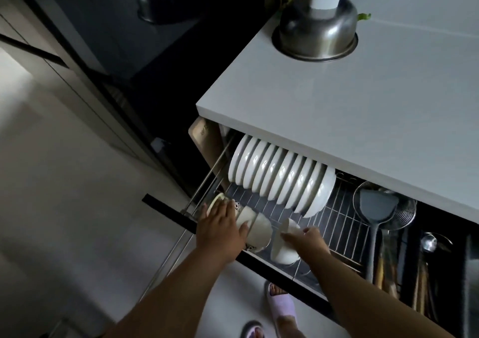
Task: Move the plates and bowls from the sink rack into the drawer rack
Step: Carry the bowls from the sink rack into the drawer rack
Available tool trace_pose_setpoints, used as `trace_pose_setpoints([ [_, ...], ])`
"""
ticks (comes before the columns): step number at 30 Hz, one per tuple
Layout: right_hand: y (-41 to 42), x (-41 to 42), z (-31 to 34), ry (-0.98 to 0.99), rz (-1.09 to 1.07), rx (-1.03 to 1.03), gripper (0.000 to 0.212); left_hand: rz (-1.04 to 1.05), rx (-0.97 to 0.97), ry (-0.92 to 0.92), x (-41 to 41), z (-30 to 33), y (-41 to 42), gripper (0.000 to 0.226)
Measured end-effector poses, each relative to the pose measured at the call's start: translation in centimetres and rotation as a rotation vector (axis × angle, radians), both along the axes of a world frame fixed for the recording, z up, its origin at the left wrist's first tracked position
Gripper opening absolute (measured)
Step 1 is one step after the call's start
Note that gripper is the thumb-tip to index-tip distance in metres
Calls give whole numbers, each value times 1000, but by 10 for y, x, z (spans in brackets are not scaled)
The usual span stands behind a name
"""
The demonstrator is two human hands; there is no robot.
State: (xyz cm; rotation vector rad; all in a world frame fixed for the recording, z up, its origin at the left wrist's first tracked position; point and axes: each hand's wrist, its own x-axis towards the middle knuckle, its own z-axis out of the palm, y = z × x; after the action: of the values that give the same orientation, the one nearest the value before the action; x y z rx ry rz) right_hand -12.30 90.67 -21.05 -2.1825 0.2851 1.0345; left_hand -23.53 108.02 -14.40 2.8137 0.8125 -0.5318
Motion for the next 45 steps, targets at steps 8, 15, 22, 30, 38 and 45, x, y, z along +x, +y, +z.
trace_pose_setpoints([
  [8, 20, 0, -19, -3, 85, -111, 74, 20, -42, -99, 5, -11, 13, 76],
  [15, 41, -2, -37, 8, 124, -168, 99, -7, -4, -146, 2, -15, 14, 85],
  [22, 51, 4, -39, -23, 146, -277, 85, -12, 7, -166, 3, -14, 14, 92],
  [30, 55, 0, -41, -65, 172, -319, 75, -2, -8, -167, 1, -12, 14, 91],
  [38, 49, -2, -47, 11, 166, -305, 79, -1, -26, -166, 1, -10, 14, 91],
  [45, 49, -3, -59, 82, 155, -225, 100, 5, -27, -201, 2, -10, 13, 85],
])
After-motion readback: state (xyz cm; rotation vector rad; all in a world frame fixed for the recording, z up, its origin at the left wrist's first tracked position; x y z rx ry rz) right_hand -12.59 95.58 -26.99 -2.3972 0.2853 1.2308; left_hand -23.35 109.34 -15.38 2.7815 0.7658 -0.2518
